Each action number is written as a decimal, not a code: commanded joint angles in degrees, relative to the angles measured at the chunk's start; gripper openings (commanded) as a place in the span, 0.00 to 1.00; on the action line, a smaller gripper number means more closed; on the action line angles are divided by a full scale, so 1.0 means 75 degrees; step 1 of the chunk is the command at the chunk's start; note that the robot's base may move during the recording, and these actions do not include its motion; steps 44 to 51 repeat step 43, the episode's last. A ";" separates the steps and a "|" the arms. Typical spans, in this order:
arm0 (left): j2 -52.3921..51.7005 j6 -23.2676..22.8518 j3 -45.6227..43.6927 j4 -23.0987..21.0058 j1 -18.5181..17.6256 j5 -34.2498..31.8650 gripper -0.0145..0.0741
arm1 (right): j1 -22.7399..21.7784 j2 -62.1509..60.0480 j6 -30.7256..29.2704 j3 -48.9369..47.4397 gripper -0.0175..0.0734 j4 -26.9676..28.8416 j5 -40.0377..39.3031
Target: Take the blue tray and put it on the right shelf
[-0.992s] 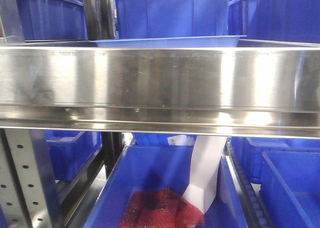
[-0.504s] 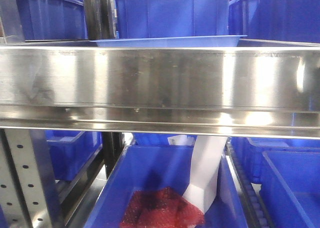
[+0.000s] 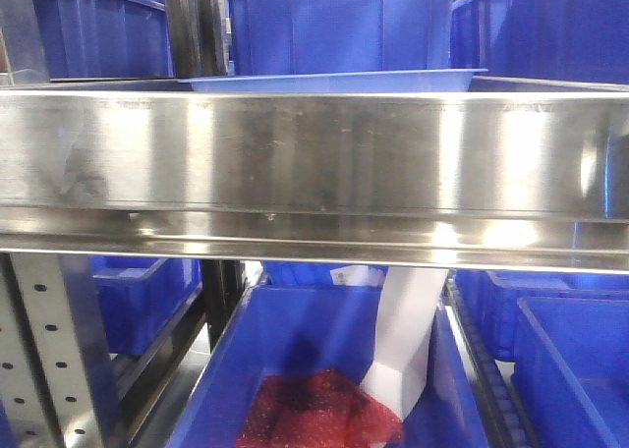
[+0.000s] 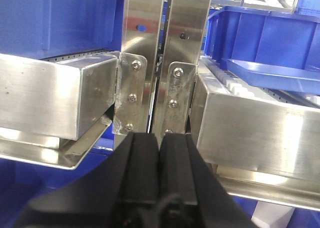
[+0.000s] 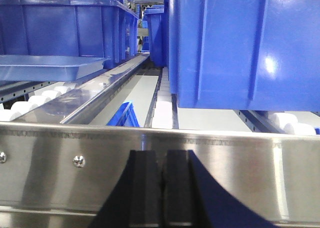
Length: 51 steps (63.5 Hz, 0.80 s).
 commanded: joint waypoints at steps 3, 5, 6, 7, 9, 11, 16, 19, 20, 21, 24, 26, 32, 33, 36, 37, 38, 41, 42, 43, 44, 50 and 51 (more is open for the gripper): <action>-0.0095 0.0013 0.0228 -0.0005 -0.0050 -0.0682 0.11 | -0.0036 -0.0104 -0.0092 -0.0177 0.22 0.0012 -0.0628; -0.0095 0.0013 0.0228 -0.0005 -0.0050 -0.0682 0.11 | -0.0036 -0.0104 -0.0092 -0.0177 0.22 0.0012 -0.0628; -0.0095 0.0013 0.0228 -0.0005 -0.0050 -0.0682 0.11 | -0.0036 -0.0104 -0.0092 -0.0177 0.22 0.0012 -0.0628; -0.0095 0.0013 0.0228 -0.0005 -0.0050 -0.0682 0.11 | -0.0036 -0.0104 -0.0092 -0.0177 0.22 0.0012 -0.0628; -0.0095 0.0013 0.0228 -0.0005 -0.0050 -0.0682 0.11 | -0.0036 -0.0104 -0.0092 -0.0177 0.22 0.0012 -0.0628; -0.0095 0.0013 0.0228 -0.0005 -0.0050 -0.0682 0.11 | -0.0036 -0.0104 -0.0092 -0.0177 0.22 0.0012 -0.0628; -0.0095 0.0013 0.0228 -0.0005 -0.0050 -0.0682 0.11 | -0.0036 -0.0104 -0.0092 -0.0177 0.22 0.0012 -0.0628; -0.0095 0.0013 0.0228 -0.0005 -0.0050 -0.0682 0.11 | -0.0036 -0.0104 -0.0092 -0.0177 0.22 0.0012 -0.0628; -0.0095 0.0013 0.0228 -0.0005 -0.0050 -0.0682 0.11 | -0.0036 -0.0104 -0.0092 -0.0177 0.22 0.0012 -0.0628; -0.0095 0.0013 0.0228 -0.0005 -0.0050 -0.0682 0.11 | -0.0036 -0.0104 -0.0092 -0.0177 0.22 0.0012 -0.0628; -0.0095 0.0013 0.0228 -0.0005 -0.0050 -0.0682 0.11 | -0.0036 -0.0104 -0.0092 -0.0177 0.22 0.0012 -0.0628; -0.0095 0.0013 0.0228 -0.0005 -0.0050 -0.0682 0.11 | -0.0036 -0.0104 -0.0092 -0.0177 0.22 0.0012 -0.0628; -0.0095 0.0013 0.0228 -0.0005 -0.0050 -0.0682 0.11 | -0.0036 -0.0104 -0.0092 -0.0177 0.22 0.0012 -0.0628; -0.0095 0.0013 0.0228 -0.0005 -0.0050 -0.0682 0.11 | -0.0036 -0.0104 -0.0092 -0.0177 0.22 0.0012 -0.0628; -0.0095 0.0013 0.0228 -0.0005 -0.0050 -0.0682 0.11 | -0.0036 -0.0104 -0.0092 -0.0177 0.22 0.0012 -0.0628; -0.0095 0.0013 0.0228 -0.0005 -0.0050 -0.0682 0.11 | -0.0036 -0.0104 -0.0092 -0.0177 0.22 0.0012 -0.0628; -0.0095 0.0013 0.0228 -0.0005 -0.0050 -0.0682 0.11 | -0.0036 -0.0104 -0.0092 -0.0177 0.22 0.0012 -0.0628; -0.0095 0.0013 0.0228 -0.0005 -0.0050 -0.0682 0.11 | -0.0036 -0.0104 -0.0092 -0.0177 0.22 0.0012 -0.0628; -0.0095 0.0013 0.0228 -0.0005 -0.0050 -0.0682 0.11 | -0.0036 -0.0104 -0.0092 -0.0177 0.22 0.0012 -0.0628; -0.0095 0.0013 0.0228 -0.0005 -0.0050 -0.0682 0.11 | -0.0036 -0.0104 -0.0092 -0.0177 0.22 0.0012 -0.0628; -0.0095 0.0013 0.0228 -0.0005 -0.0050 -0.0682 0.11 | -0.0036 -0.0104 -0.0092 -0.0177 0.22 0.0012 -0.0628; -0.0095 0.0013 0.0228 -0.0005 -0.0050 -0.0682 0.11 | -0.0036 -0.0104 -0.0092 -0.0177 0.22 0.0012 -0.0628; -0.0095 0.0013 0.0228 -0.0005 -0.0050 -0.0682 0.11 | -0.0036 -0.0104 -0.0092 -0.0177 0.22 0.0012 -0.0628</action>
